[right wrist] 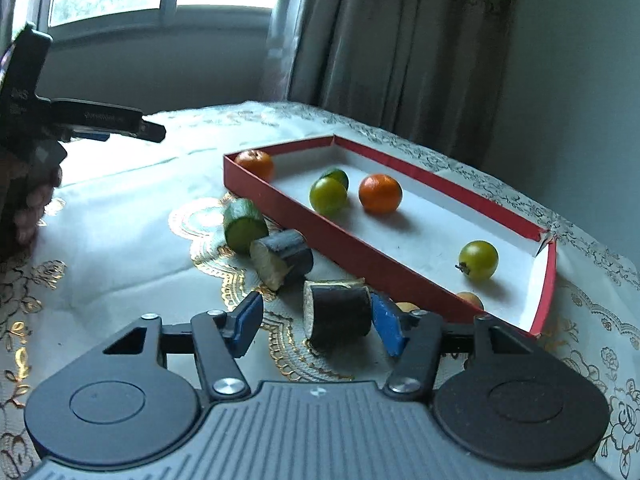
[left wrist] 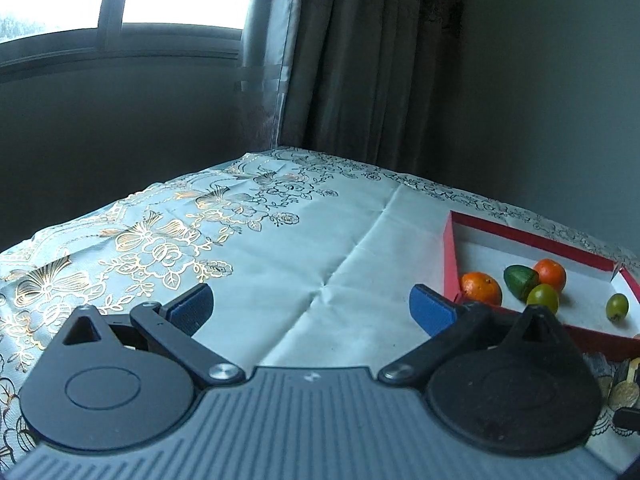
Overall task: Organize fruits
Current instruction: 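Move the right tool to the dark eggplant slice and close on it, then carry the eggplant slice into the red box and open the right tool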
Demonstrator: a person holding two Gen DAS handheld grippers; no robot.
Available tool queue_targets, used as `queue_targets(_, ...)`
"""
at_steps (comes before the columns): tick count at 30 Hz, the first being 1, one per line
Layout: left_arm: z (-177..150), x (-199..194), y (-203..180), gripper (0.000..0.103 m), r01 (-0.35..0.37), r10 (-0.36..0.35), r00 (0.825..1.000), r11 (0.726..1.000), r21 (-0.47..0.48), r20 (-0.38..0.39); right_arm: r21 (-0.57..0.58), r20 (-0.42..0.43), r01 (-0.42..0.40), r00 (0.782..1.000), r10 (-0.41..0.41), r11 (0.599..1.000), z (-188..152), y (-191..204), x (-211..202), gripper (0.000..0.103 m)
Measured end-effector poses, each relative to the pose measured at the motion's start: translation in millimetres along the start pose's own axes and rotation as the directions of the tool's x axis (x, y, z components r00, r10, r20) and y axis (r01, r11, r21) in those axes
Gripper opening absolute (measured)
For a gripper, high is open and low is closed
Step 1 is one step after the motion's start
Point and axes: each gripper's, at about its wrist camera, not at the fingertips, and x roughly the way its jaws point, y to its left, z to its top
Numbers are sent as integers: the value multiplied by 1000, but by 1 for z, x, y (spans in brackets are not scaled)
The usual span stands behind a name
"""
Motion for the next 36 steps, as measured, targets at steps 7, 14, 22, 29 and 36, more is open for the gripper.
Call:
queue_targets(7,1,2,0,103,3,-3,1000,1000,2,-3,5,-19,0,1000,0,1000,2,-3,7,51)
queue_targets(14,1,3,0,103,3,-3,1000,1000,3,-5,64,-33,28,999,-26,998,0,-12,9,36)
queue_targets(22,1,6,-1,103,0,0,1000,1000,10,-22,105,23,27,999,-29,994,4,-15,-2,35)
queue_targets(29,-1,7,-3,103,-6,6,1000,1000,17,-29,154,80,79,992,-93,985,14,-19,-9,35)
queue_targets(36,-1,7,-3,103,-6,7,1000,1000,18,-30,279,67,132,985,-156,951,41,-44,10,35)
